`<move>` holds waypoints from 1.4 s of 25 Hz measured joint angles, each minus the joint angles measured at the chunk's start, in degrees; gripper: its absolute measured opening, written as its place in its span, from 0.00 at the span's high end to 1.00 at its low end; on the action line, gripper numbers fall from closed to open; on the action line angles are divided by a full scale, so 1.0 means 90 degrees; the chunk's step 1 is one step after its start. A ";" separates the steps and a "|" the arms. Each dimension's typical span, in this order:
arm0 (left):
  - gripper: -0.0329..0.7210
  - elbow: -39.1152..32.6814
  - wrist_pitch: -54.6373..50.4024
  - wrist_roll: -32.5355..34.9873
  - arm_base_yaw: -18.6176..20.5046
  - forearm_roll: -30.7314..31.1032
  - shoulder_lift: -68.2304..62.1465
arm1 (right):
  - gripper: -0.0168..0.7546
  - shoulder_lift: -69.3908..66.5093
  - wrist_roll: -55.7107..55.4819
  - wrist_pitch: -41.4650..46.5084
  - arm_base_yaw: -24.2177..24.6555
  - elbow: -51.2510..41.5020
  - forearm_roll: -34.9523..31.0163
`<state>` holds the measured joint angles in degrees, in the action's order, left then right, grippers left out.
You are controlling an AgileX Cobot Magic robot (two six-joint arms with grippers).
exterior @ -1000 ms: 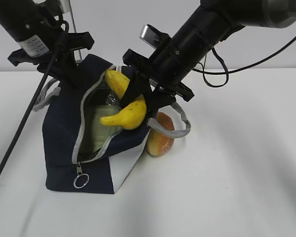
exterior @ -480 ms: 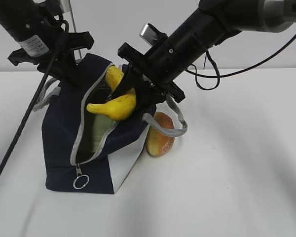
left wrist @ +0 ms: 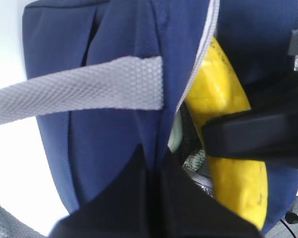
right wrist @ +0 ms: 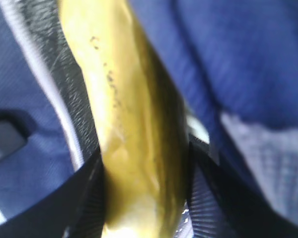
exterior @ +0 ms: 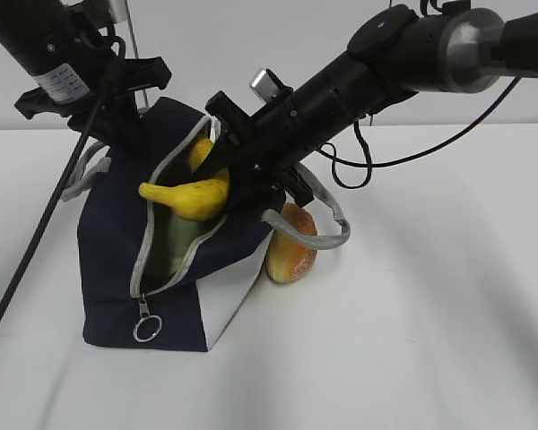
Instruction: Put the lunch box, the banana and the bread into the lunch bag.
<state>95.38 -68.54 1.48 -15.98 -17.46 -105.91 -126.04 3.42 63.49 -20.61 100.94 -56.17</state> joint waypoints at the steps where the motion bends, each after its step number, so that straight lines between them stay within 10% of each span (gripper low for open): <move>1: 0.96 0.0000 0.0000 0.0000 0.0000 0.0000 0.0000 | 0.55 -0.0012 0.0013 -0.0051 0.0000 0.0000 0.0058; 13: 0.96 0.0000 -0.0006 0.0000 0.0000 0.0000 0.0000 | 0.13 -0.0028 0.0971 -0.0160 0.0000 0.0000 0.0057; 25: 0.96 0.0000 -0.0112 0.0000 0.0000 0.0000 0.0000 | 0.29 0.0368 0.1268 0.0587 0.0211 0.0476 0.0626; 35: 0.96 0.0000 -0.0129 0.0000 0.0000 0.0011 0.0000 | 0.30 0.1825 0.0787 0.0745 0.0211 0.0498 0.3232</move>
<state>95.38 -69.70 1.48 -15.98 -17.36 -105.91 -109.62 10.50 70.20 -18.71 105.42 -27.08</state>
